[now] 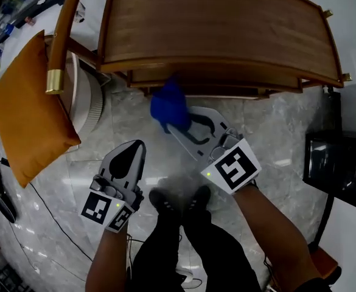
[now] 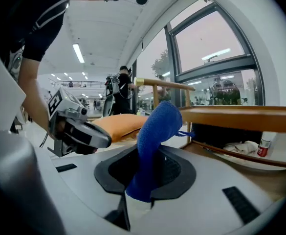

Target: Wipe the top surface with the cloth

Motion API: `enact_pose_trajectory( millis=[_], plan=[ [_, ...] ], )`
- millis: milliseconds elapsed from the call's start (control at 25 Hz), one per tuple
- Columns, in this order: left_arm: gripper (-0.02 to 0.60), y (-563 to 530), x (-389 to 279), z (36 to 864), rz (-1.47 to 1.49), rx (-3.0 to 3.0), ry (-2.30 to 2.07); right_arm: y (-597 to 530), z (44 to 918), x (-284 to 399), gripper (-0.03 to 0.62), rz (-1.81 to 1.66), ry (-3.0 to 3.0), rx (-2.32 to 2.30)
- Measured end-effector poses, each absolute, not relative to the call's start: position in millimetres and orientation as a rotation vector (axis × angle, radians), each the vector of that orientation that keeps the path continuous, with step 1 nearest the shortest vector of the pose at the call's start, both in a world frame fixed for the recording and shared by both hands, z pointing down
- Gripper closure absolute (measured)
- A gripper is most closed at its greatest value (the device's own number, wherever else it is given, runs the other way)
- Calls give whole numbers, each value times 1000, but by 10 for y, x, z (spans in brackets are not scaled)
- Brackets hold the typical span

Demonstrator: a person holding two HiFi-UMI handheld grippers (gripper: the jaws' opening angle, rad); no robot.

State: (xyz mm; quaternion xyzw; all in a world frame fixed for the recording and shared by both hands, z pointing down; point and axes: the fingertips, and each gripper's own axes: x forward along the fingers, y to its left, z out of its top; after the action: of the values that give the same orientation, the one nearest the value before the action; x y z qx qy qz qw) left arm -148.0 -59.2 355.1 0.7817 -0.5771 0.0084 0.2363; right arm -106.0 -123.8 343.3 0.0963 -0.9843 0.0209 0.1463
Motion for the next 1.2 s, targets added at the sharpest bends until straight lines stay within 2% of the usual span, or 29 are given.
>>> enact_pose_trajectory(
  millis=[280, 760, 1040, 1200],
  plan=[
    [569, -1152, -1832, 4274, 30, 2182, -1585, -1666, 4056, -1570, 508, -128, -2853, 261],
    [569, -1626, -2325, 4516, 106, 2312, -1668, -2028, 4384, -2159, 508, -699, -2635, 124],
    [569, -1576, -2363, 4522, 66, 2358, -1703, -2142, 4714, -2381, 508, -784, -2428, 19],
    [569, -1467, -2325, 4529, 90, 2359, -1682, -2155, 4901, -2488, 510, -705, -2348, -41]
  ],
)
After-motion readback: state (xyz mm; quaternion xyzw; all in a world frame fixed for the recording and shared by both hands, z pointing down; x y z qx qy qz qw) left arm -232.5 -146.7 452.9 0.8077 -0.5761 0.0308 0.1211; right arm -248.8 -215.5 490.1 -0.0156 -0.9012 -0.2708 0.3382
